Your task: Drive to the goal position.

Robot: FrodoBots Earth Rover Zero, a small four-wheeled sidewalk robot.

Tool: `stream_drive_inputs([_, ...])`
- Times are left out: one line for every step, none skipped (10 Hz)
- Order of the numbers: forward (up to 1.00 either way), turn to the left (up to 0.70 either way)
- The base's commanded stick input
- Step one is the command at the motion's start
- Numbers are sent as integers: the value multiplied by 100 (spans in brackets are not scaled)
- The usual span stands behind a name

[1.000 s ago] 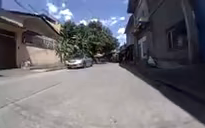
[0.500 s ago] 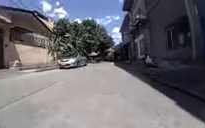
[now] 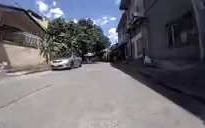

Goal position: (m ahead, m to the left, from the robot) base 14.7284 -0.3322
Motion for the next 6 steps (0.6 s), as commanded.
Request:
stream_drive_inputs([100,7])
stream_drive_inputs([100,15])
stream_drive_inputs([100,13])
stream_drive_inputs([100,6])
stream_drive_inputs([100,8])
stream_drive_inputs([100,3])
